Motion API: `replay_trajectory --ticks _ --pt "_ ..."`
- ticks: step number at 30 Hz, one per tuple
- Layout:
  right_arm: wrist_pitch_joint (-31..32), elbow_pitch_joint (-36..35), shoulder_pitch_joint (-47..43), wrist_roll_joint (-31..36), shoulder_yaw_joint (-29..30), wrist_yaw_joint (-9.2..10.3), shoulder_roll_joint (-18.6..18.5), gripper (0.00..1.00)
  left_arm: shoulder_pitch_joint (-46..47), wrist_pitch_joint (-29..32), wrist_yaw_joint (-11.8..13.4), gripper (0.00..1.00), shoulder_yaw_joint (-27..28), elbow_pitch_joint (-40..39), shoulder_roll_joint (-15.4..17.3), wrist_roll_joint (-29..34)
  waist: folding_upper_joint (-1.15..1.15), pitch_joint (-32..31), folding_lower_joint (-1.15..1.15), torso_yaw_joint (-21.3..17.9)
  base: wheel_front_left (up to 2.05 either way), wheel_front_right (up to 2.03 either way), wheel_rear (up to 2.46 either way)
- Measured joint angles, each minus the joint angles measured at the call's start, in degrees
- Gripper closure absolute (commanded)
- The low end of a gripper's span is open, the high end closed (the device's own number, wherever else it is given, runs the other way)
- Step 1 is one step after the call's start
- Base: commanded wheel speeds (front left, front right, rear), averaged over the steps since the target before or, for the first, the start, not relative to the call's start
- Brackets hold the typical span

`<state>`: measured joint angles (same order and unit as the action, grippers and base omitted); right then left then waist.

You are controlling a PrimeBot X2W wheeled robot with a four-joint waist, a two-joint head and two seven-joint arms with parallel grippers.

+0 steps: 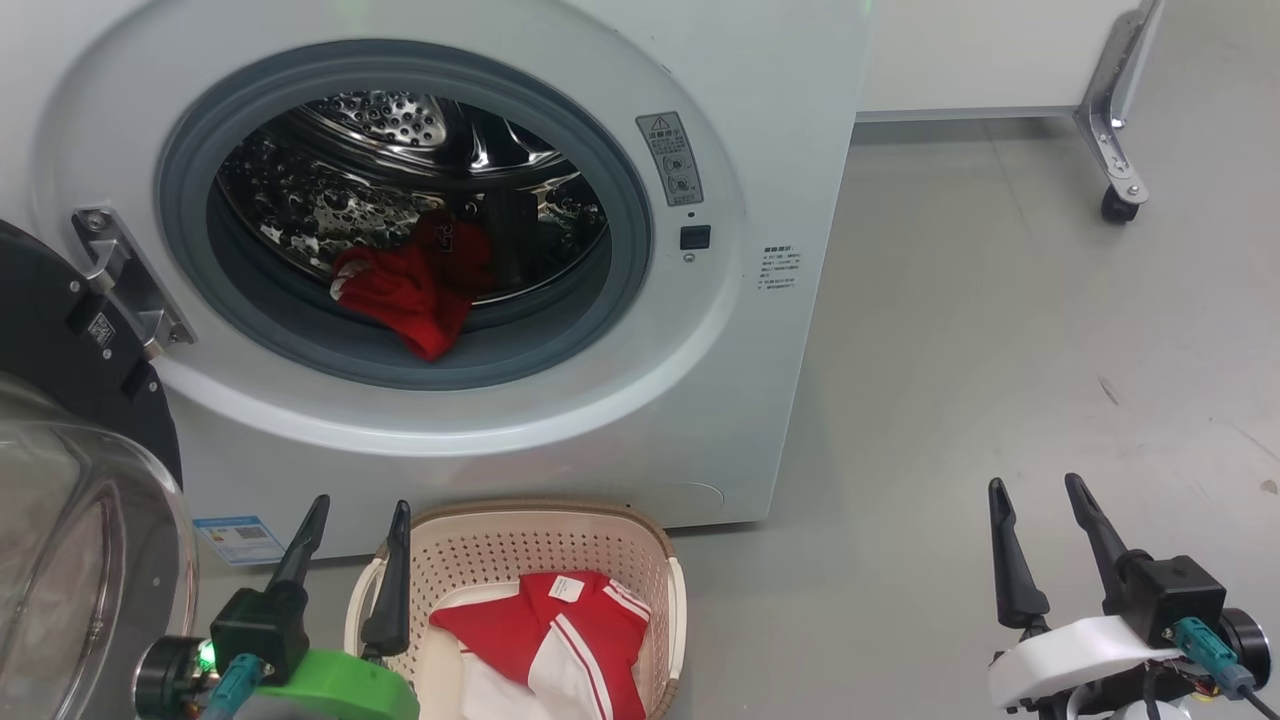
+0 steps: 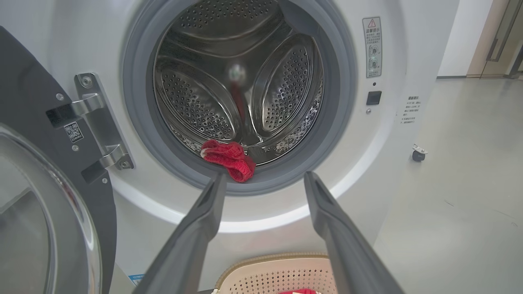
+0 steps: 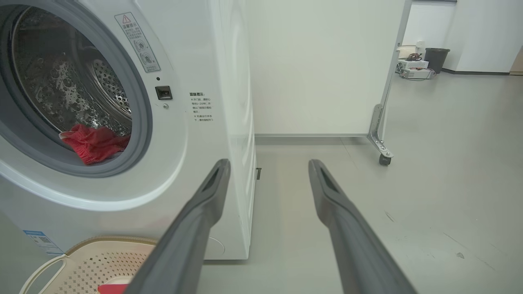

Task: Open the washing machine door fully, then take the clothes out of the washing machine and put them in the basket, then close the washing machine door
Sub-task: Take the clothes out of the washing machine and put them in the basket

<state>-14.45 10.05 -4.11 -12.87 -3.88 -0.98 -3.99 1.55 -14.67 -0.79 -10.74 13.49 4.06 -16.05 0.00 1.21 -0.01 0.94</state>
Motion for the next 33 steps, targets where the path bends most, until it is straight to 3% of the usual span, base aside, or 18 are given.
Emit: replay_trajectory --ticks 33 --pt "1.05 -3.07 -1.02 0.00 -0.88 0.12 0.19 0.00 -3.93 5.11 1.58 0.00 -0.34 -8.45 1.12 0.00 0.00 1.82 0.00 -1.30 0.00 0.00 0.00"
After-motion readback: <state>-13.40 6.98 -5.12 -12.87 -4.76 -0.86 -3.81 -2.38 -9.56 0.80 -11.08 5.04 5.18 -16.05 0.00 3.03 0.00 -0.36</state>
